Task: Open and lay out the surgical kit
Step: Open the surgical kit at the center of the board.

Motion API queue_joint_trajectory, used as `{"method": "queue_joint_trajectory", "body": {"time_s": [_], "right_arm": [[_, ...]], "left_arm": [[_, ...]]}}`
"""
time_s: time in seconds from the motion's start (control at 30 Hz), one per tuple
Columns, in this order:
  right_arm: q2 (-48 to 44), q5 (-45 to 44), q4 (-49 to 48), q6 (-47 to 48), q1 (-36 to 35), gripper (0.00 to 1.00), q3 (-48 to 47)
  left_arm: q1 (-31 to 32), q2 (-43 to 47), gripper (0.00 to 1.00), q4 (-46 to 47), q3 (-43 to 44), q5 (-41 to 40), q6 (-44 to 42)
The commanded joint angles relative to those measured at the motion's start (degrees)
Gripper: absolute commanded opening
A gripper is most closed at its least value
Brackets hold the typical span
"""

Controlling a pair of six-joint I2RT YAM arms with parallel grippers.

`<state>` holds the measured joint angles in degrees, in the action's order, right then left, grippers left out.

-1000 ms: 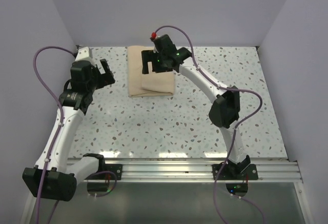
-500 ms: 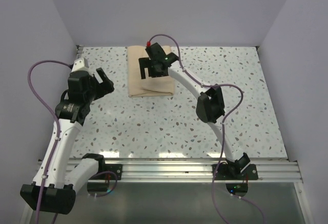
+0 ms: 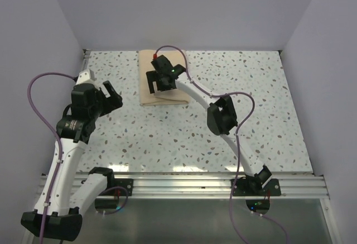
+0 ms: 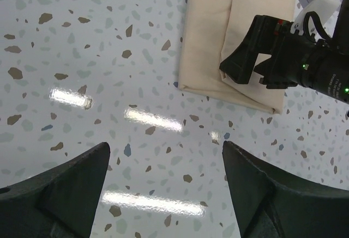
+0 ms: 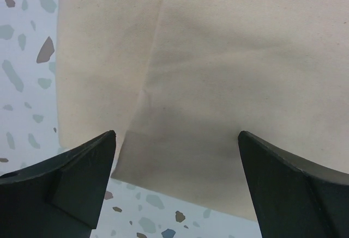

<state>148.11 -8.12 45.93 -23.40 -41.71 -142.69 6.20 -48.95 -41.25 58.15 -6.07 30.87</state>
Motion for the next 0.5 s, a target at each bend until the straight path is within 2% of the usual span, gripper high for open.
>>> {"method": "queue_joint_trajectory", "body": {"time_s": [0.0, 0.13, 0.23, 0.37, 0.47], "right_arm": [[-4.0, -1.2, -1.4, 2.8, -3.2, 0.98, 0.2], [-2.8, -2.1, -0.3, 2.7, -4.8, 0.97, -0.7], [-1.8, -2.9, 1.5, 2.2, -4.9, 0.92, -1.6], [-2.7, -5.7, 2.2, 2.0, -4.9, 0.67, 0.7], [-2.6, -8.5, 3.2, 2.6, -4.9, 0.61, 1.1]], "left_arm": [[0.2, 0.2, 0.88, -0.4, -0.7, -0.3, -1.0], [0.2, -1.1, 0.88, 0.0, 0.1, 0.2, -1.5], [0.3, -1.6, 0.88, 0.1, 0.9, 0.2, -1.9], [0.2, -1.5, 0.88, 0.0, 0.8, 0.1, -2.2], [0.2, -1.3, 0.88, 0.0, 0.6, 0.2, -2.3]]}}
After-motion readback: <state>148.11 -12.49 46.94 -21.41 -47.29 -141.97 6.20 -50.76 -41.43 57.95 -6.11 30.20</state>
